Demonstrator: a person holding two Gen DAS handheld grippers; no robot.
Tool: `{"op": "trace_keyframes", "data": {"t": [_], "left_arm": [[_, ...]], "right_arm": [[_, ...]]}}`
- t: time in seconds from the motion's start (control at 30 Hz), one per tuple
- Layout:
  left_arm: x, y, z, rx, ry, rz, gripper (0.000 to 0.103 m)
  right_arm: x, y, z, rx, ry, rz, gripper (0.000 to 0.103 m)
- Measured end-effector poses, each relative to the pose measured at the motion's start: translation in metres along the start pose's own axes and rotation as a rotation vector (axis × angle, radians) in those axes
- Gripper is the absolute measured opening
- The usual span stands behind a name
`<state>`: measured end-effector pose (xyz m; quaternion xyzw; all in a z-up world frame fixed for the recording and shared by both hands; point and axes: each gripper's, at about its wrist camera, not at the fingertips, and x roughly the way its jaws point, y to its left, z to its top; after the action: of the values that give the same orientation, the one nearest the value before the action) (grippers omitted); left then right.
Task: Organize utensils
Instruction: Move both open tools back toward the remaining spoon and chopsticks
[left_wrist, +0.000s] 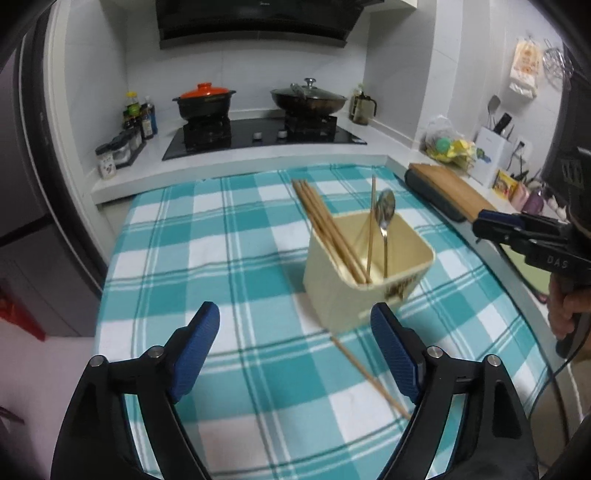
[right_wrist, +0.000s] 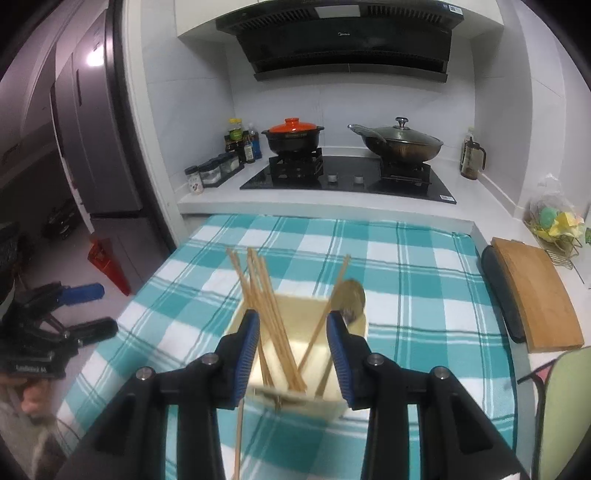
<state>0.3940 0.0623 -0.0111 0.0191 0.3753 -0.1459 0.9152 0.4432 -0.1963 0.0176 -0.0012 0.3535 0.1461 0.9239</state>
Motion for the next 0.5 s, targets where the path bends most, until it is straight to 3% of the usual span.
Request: {"op": "trace_keyframes", "data": {"t": [0.13,0.27,0.4,0.5], "left_arm": [[-0.010,-0.013,-0.076,-0.028,0.039,-0.012,0.088],[-0.010,-0.050,-0.143,-0.067,0.044,-0.008,0.088],[0.001,-0.081,-0.175,-0.153,0.090,-0.073,0.088],[0.009,-0.098,-0.178,-0.161,0.087,-0.038,0.088]], "right_arm": [[-0.044,0.004,-0.094,-0.077,0.058,-0.015,0.040],[-0.079,0.011,-0.202,-0.072,0.047,-0.061,0.039],[-0.107,0.008,-0.279,0.110,0.026,-0.075,0.039],[-0.113,0.010,-0.302,0.113,0.074,-0.070,0.039]]}}
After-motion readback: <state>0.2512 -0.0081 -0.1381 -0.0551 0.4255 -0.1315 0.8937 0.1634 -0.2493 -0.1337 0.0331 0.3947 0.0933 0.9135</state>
